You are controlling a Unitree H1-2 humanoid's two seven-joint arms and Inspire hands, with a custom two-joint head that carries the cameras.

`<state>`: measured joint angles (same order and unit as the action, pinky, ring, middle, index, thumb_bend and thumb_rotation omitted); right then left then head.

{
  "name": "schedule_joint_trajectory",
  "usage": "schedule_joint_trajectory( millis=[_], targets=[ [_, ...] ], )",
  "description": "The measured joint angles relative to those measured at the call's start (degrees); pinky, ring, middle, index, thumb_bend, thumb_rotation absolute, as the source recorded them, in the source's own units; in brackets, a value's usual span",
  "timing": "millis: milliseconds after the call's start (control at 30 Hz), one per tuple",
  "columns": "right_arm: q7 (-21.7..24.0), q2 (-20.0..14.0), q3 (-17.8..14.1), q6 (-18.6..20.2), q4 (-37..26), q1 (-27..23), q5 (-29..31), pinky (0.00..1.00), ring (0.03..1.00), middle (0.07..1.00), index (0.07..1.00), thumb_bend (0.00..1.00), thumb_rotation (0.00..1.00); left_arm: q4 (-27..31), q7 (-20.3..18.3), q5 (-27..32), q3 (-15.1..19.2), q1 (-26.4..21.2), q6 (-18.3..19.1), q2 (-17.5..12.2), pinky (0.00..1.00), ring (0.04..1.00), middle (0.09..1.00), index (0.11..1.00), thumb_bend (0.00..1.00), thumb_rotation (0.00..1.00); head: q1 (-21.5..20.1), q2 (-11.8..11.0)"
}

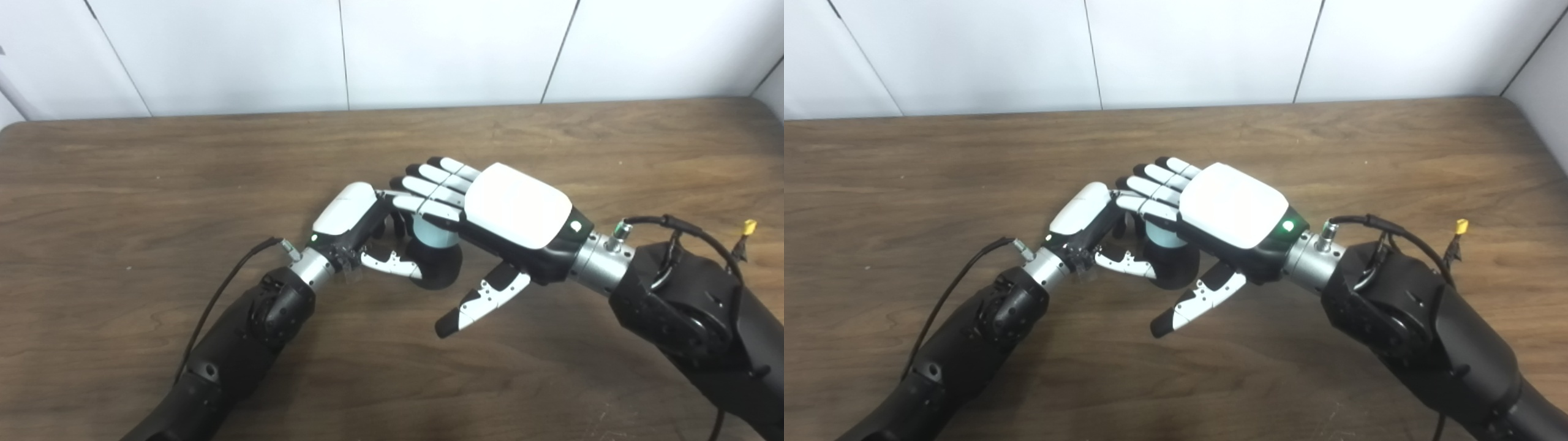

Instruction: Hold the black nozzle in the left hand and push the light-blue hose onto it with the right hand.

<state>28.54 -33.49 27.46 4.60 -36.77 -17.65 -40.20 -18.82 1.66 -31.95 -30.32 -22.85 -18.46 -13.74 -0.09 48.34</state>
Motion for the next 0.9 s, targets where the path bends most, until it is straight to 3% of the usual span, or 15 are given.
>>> schedule_joint_trajectory(
  millis=[167,267,467,600,733,900],
  targets=[
    [-4.2,3.0,-1.5,0.0,2.4,2.1,4.9,0.93,1.0,1.0,1.0,0.78,0.98,0.0,-0.2,0.0,0.1,0.0,0.2,-0.2,0.36,0.424,0.488,0.488,0.5,0.0,-0.1,0.1],
    [-4.8,4.4,-2.6,0.0,3.3,2.5,8.4,0.9,1.0,1.0,1.0,0.76,0.99,0.0,-0.1,0.0,0.2,0.1,0.2,-0.4,0.37,0.424,0.491,0.487,0.5,0.0,0.0,0.1],
    [-4.8,4.3,-2.9,0.0,3.5,2.4,9.8,0.9,0.997,1.0,1.0,0.78,0.98,0.1,-0.1,0.0,0.2,0.1,0.1,-0.4,0.36,0.428,0.478,0.492,0.5,0.0,0.0,0.1],
    [-5.2,3.9,-1.7,-1.3,3.5,2.3,5.0,0.87,0.971,0.992,0.971,0.79,0.99,0.1,-0.1,0.0,0.2,0.1,0.1,-0.5,0.36,0.425,0.481,0.492,0.5,0.0,-0.2,0.1],
    [-6.8,2.6,0.7,-4.4,3.5,1.9,-3.7,0.91,0.978,0.985,0.958,0.77,0.98,0.1,-0.1,0.0,0.2,0.1,0.1,-0.5,0.36,0.422,0.475,0.495,0.5,0.0,0.0,0.1],
    [-7.2,2.2,2.5,-6.3,3.5,1.3,-10.2,0.93,0.989,0.985,0.951,0.76,0.95,0.1,-0.1,0.1,0.3,0.1,0.1,-0.5,0.36,0.422,0.472,0.497,0.5,0.0,0.0,0.1]
  ],
)
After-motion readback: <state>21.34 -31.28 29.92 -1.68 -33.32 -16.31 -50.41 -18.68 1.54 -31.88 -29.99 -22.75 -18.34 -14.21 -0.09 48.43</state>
